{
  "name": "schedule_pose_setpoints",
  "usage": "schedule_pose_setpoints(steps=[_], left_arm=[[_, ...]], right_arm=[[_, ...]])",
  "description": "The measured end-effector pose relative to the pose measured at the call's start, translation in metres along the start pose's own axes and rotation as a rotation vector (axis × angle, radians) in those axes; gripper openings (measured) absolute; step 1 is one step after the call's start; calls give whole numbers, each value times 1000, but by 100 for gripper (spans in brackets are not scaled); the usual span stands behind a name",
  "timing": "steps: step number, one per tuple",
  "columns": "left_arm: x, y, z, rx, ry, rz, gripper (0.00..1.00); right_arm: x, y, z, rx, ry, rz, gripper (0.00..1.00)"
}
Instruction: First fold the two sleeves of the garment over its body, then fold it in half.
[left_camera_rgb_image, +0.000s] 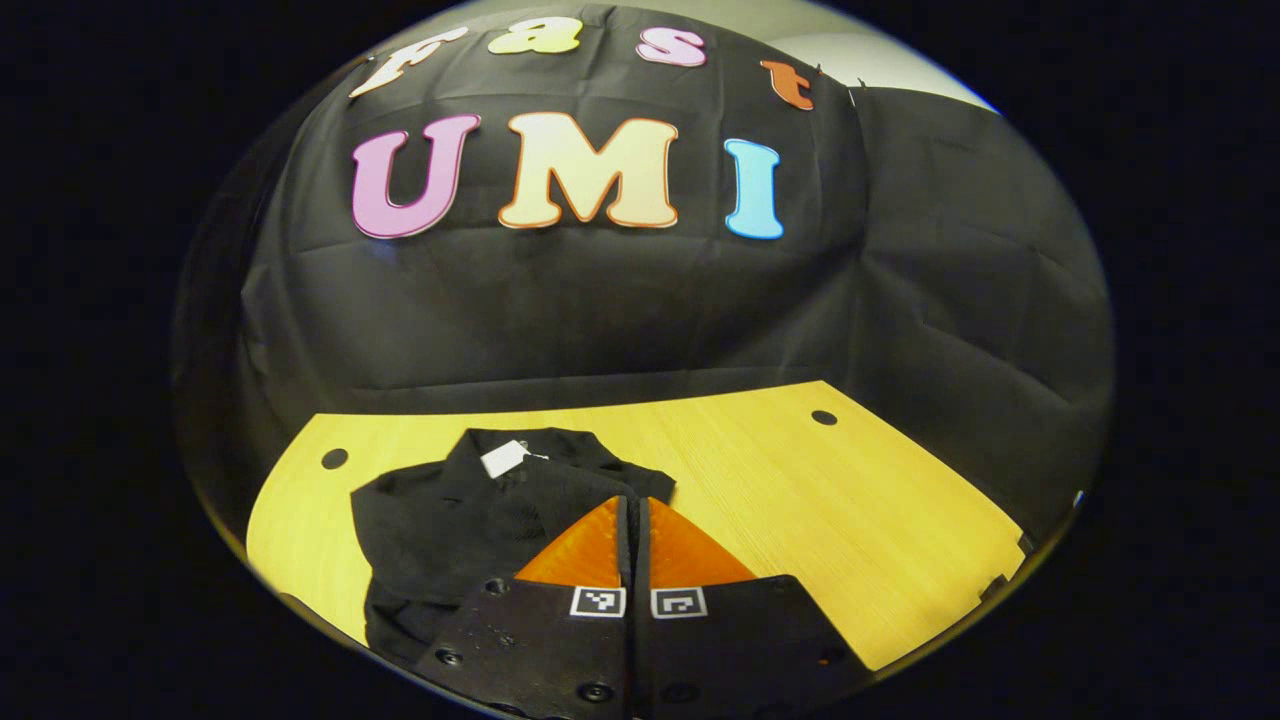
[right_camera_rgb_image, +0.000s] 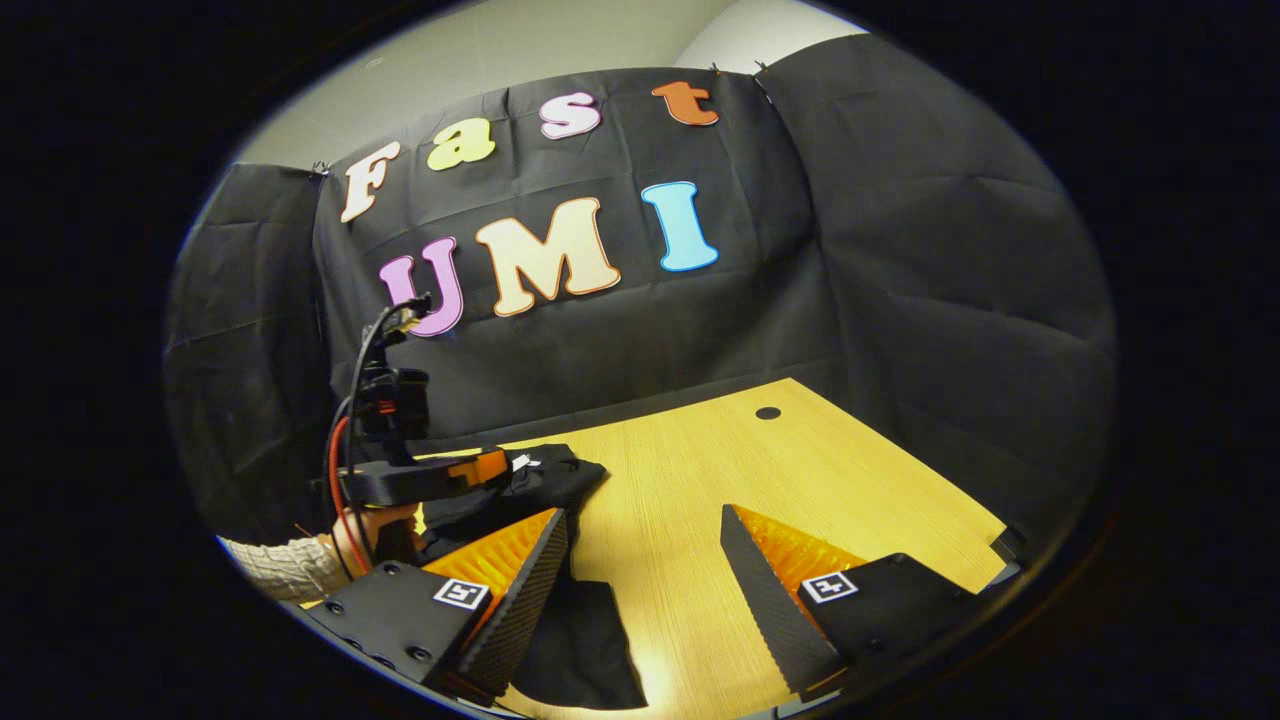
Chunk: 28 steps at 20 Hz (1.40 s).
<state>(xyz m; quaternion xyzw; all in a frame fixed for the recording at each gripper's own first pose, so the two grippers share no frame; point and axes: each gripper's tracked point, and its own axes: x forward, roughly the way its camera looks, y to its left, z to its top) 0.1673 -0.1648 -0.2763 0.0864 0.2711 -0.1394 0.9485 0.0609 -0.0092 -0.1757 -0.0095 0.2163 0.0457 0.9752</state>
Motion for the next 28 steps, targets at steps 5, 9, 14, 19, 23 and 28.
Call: schedule_pose_setpoints(steps=[5, 9, 14, 19, 23, 28], left_arm=[[19, -25, -23, 40, 61, -22, 0], [17, -53, -24, 23, 59, -109, 8], [-6, -54, -6, 43, -4, -122, 56], [-47, -3, -2, 13, -41, -27, 97], [-91, 60, -24, 46, -35, 97, 97], [-157, 129, -82, 86, 37, 236, 97]], right_arm=[[-4, -10, -15, 0, 43, -27, 97], [-6, -15, -27, -3, 74, -38, 97], [-9, -16, -36, -12, 95, -31, 97], [-10, -3, -51, -49, 122, 14, 97], [-12, 17, -74, -93, 158, 74, 97], [-14, 47, -102, -162, 195, 160, 97]])
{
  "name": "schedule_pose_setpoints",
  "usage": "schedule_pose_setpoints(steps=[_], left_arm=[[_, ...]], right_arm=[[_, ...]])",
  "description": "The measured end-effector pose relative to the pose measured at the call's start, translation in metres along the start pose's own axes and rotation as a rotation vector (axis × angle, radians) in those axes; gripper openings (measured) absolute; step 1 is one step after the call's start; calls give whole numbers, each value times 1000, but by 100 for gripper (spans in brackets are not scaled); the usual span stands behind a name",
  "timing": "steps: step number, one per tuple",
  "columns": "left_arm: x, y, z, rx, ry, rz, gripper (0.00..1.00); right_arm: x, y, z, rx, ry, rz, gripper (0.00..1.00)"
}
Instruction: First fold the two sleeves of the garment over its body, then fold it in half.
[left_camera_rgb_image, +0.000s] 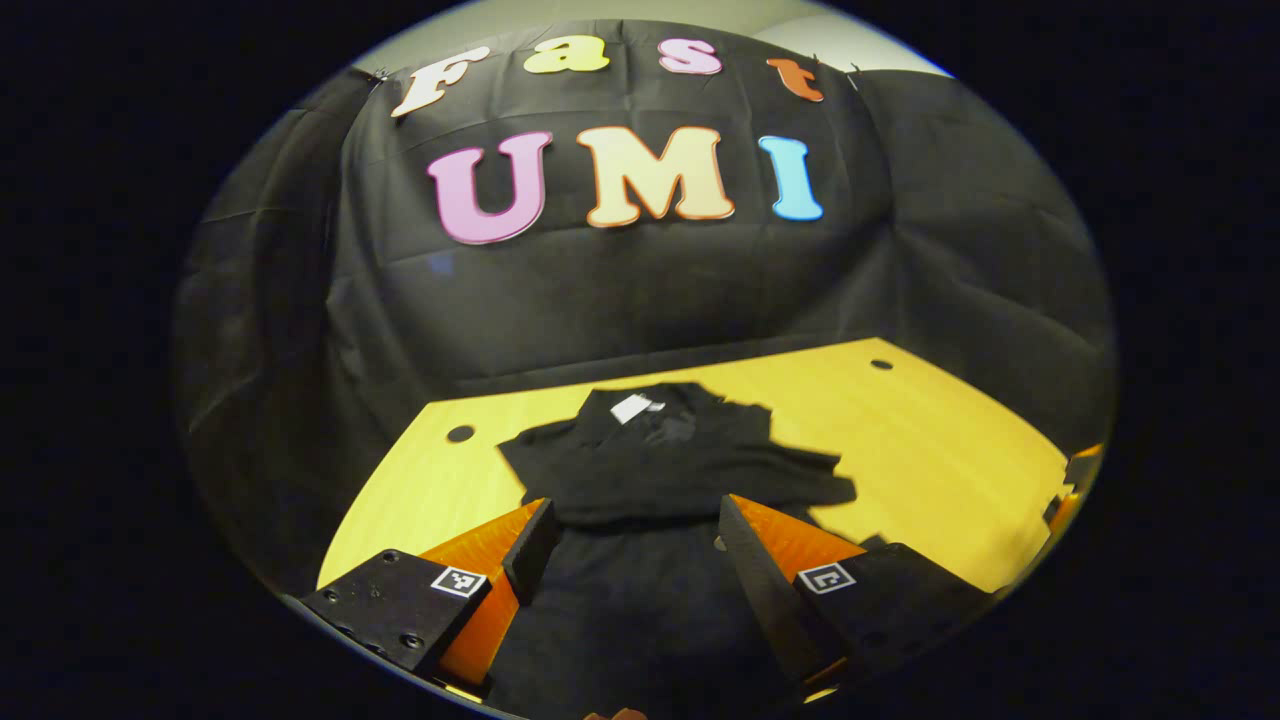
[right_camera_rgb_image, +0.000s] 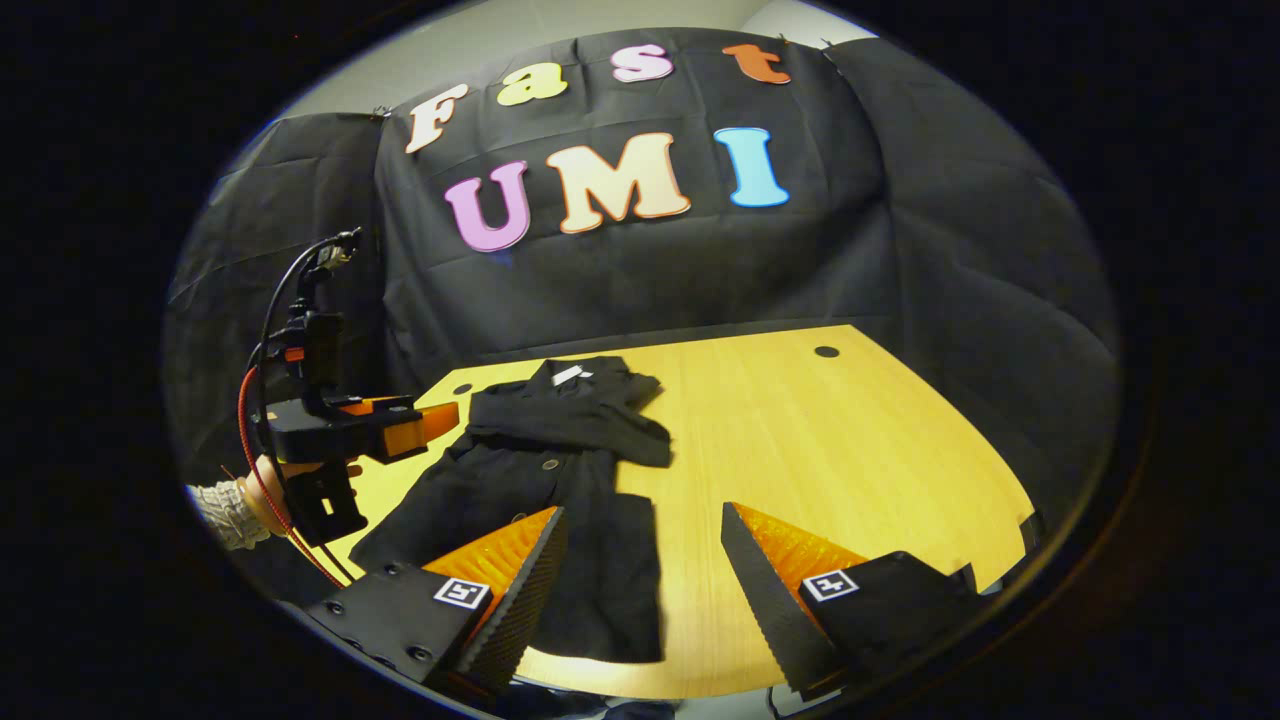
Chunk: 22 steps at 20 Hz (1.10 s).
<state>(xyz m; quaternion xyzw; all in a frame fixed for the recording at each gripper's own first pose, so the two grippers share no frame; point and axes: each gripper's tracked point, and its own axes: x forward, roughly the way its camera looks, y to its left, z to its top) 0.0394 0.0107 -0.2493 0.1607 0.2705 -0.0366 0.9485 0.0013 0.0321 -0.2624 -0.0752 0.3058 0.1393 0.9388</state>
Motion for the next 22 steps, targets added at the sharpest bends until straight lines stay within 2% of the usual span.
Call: schedule_pose_setpoints(steps=[4, 5, 6, 7, 10, 11, 12, 13, 14, 19, 22], left_arm=[[-45, 35, -63, -69, 100, 73, 96], [-56, 39, -77, -80, 121, 83, 96], [-65, 43, -91, -83, 142, 93, 96], [-73, 47, -102, -84, 160, 96, 96], [-97, 49, -128, -90, 191, 92, 96], [-103, 47, -140, -91, 205, 90, 100], [-109, 45, -150, -90, 219, 89, 96], [-113, 44, -159, -90, 229, 87, 96], [-116, 44, -166, -90, 242, 87, 96], [-121, 48, -189, -95, 286, 105, 96], [-120, 47, -203, -91, 312, 110, 96]], right_arm=[[15, 17, -29, -46, 56, 48, 97], [19, 21, -36, -55, 70, 58, 93], [23, 24, -44, -64, 86, 67, 93], [27, 26, -53, -72, 111, 75, 98], [35, 28, -77, -102, 167, 84, 98], [37, 27, -84, -108, 183, 87, 98], [39, 28, -91, -112, 198, 92, 98], [52, 23, -96, -117, 211, 96, 93], [52, 24, -101, -127, 221, 98, 98], [55, 20, -131, -150, 278, 90, 98], [58, 15, -150, -168, 325, 55, 98]])
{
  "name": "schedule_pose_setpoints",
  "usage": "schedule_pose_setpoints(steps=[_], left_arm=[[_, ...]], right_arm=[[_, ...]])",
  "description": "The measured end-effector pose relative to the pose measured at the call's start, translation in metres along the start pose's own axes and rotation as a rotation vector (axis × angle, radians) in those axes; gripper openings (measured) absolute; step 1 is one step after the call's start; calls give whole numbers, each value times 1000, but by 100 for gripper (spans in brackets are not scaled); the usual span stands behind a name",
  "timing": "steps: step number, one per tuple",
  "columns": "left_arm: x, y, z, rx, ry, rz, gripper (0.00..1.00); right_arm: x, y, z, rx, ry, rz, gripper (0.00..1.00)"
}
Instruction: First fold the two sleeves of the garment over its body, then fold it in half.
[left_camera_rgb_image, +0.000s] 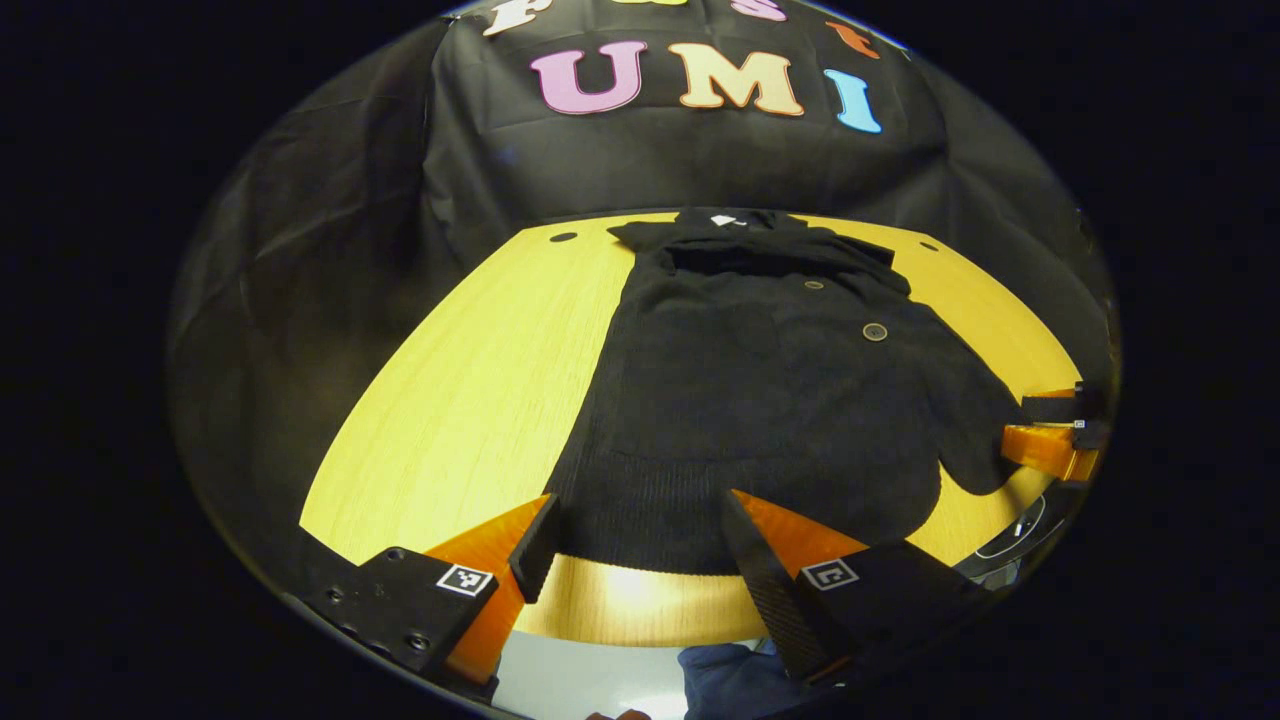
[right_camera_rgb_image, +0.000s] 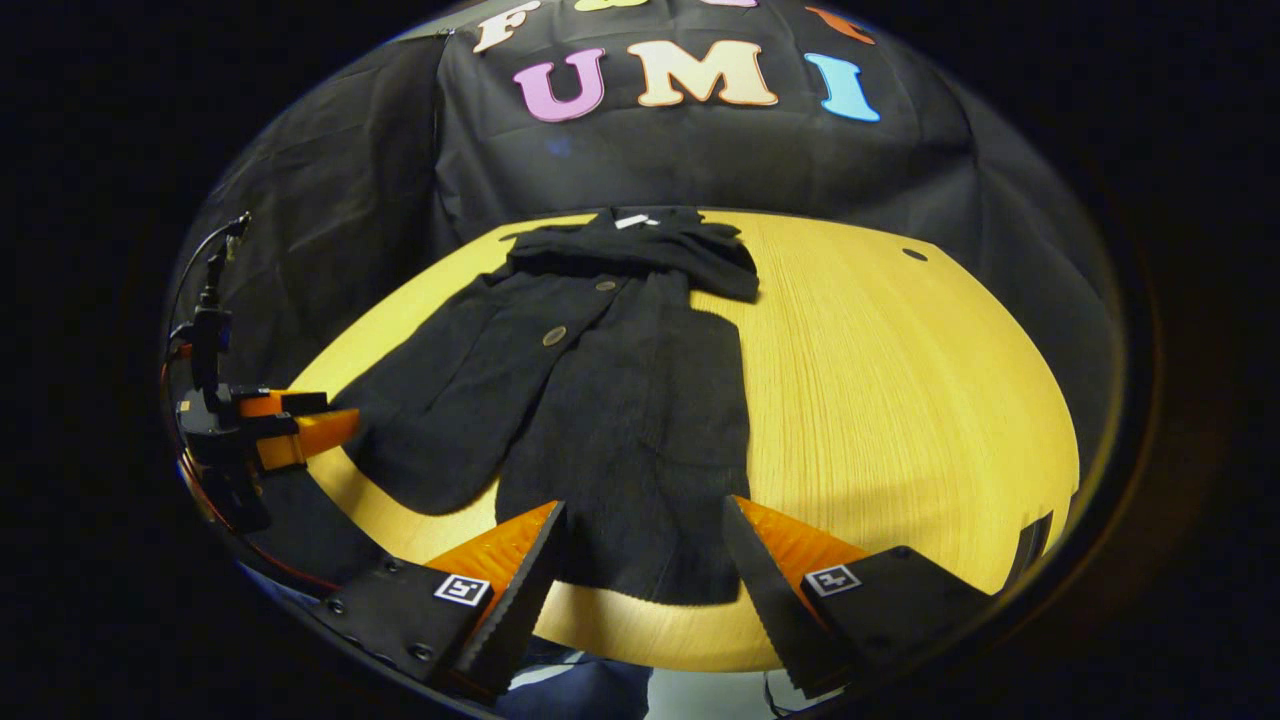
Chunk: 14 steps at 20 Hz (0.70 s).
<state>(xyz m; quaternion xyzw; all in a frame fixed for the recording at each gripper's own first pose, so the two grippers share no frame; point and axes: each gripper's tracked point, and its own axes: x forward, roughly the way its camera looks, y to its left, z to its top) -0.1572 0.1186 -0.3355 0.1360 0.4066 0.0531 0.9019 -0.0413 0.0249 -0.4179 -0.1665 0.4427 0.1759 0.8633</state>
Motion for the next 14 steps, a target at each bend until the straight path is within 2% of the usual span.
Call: schedule_pose_setpoints(steps=[1, 2, 3, 6, 7, 8, 9, 10, 11, 12, 14], left_arm=[[2, 0, -5, 4, 15, 7, 96], [0, 0, -5, -2, 15, 10, 96], [1, 1, -2, -8, -3, 13, 96], [4, -4, -4, -31, 2, 10, 94], [3, -5, -5, -40, -5, 3, 90], [4, -7, -5, -52, -4, -7, 94], [4, -9, -6, -71, -6, -18, 91], [4, -9, -5, -79, -14, -16, 89], [6, -10, -5, -73, -14, -18, 81], [6, -15, -4, -67, -18, -37, 81], [4, -22, -6, -54, -14, -57, 66]], right_arm=[[0, -1, -5, -4, 19, -9, 98], [0, -1, -2, -9, -5, -13, 94], [1, -1, -3, -10, 2, -17, 99], [2, -2, -5, -17, -10, -31, 99], [2, -3, -6, -5, -8, -36, 94], [0, -3, -5, 7, -6, -44, 97], [2, -5, -5, 24, -10, -57, 92], [2, -8, -4, 38, -13, -63, 82], [3, -8, -5, 39, -14, -65, 77], [3, -8, -4, 40, -11, -59, 72], [4, -5, -4, 45, 4, -39, 51]])
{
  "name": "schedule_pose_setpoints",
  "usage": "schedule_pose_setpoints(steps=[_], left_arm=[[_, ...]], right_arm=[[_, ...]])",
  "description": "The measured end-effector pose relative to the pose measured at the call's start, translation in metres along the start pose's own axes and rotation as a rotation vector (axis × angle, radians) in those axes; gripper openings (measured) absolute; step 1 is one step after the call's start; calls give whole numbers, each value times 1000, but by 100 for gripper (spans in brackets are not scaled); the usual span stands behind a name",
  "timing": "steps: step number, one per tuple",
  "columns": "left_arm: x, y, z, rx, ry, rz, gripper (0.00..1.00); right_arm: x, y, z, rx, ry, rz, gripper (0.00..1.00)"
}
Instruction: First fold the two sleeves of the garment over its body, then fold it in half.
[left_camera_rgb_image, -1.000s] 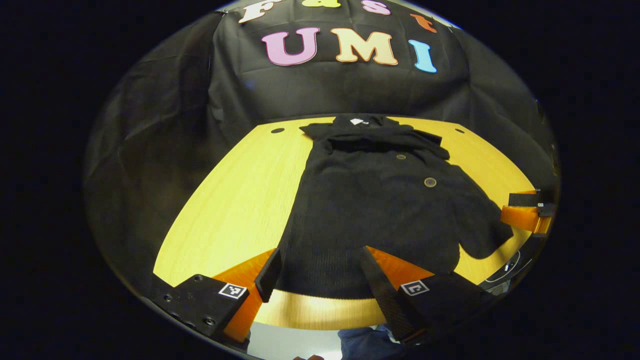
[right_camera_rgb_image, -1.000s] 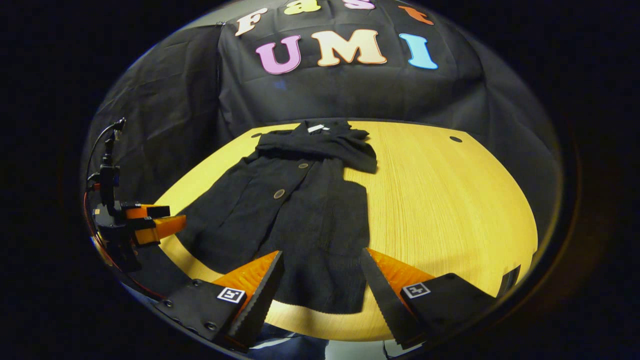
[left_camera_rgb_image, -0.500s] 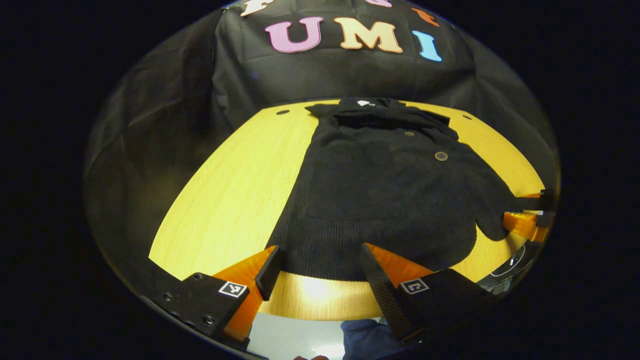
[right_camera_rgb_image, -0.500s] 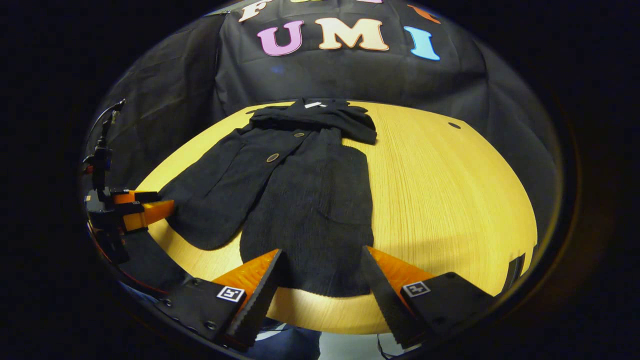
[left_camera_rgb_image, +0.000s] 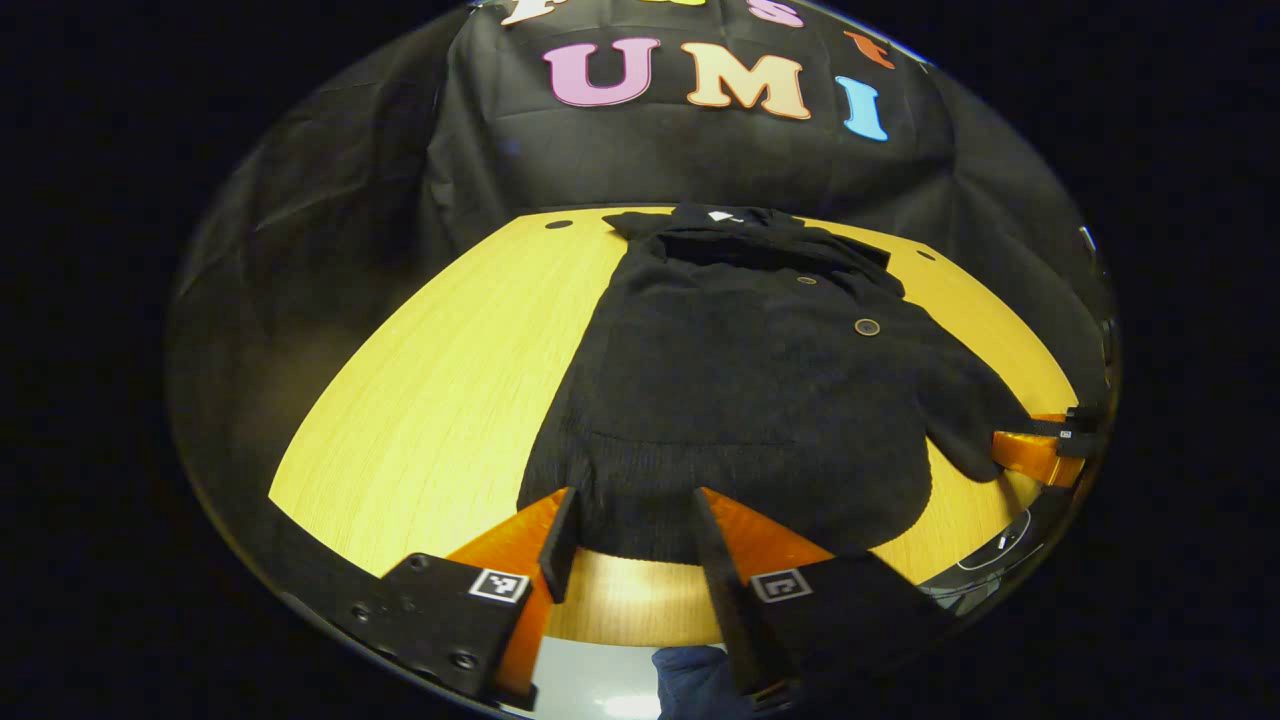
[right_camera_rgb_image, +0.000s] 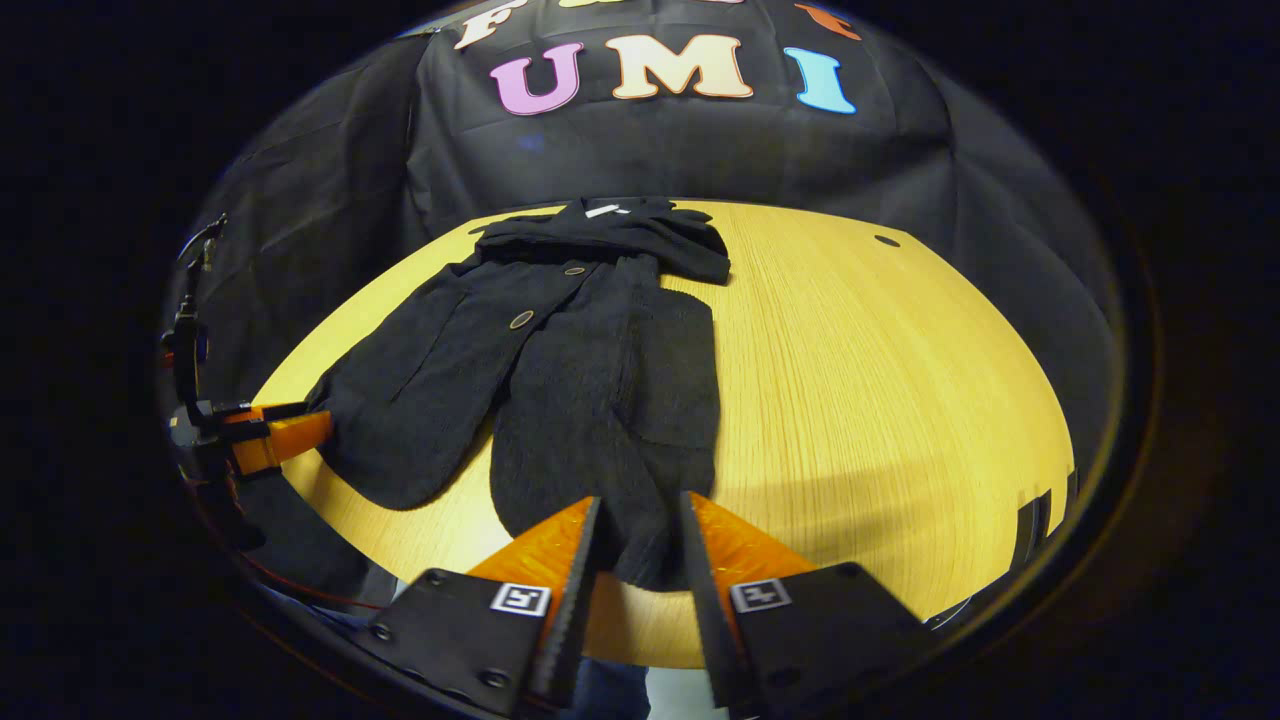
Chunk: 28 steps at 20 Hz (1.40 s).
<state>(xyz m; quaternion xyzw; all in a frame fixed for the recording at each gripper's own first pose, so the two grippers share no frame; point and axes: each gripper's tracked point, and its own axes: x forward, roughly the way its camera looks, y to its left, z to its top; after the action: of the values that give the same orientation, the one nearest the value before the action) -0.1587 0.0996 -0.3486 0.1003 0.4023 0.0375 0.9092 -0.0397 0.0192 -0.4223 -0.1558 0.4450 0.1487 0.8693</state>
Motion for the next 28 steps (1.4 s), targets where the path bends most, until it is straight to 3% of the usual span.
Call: schedule_pose_setpoints(steps=[2, 4, 6, 11, 16, 23, 28], left_arm=[[3, -7, 0, 24, 6, -29, 48], [2, -15, 1, 41, 21, -60, 27], [2, -16, 2, 59, 37, -45, 2], [3, -15, 1, 45, 56, -6, 0], [-3, -15, 9, -11, 69, -19, 0], [-13, -9, 73, -48, -51, -8, 0], [-8, -12, 130, -108, -159, 16, 0]], right_arm=[[0, 3, 1, 6, 21, 21, 26], [0, 5, 2, 22, 38, 32, 10], [-1, 8, 2, 10, 54, 41, 4], [-4, 12, 1, 45, 88, 55, 2], [-11, 13, 13, 51, 81, 70, 2], [-19, -1, 61, 16, 7, 101, 2], [-23, -6, 121, -12, -85, 147, 2]])
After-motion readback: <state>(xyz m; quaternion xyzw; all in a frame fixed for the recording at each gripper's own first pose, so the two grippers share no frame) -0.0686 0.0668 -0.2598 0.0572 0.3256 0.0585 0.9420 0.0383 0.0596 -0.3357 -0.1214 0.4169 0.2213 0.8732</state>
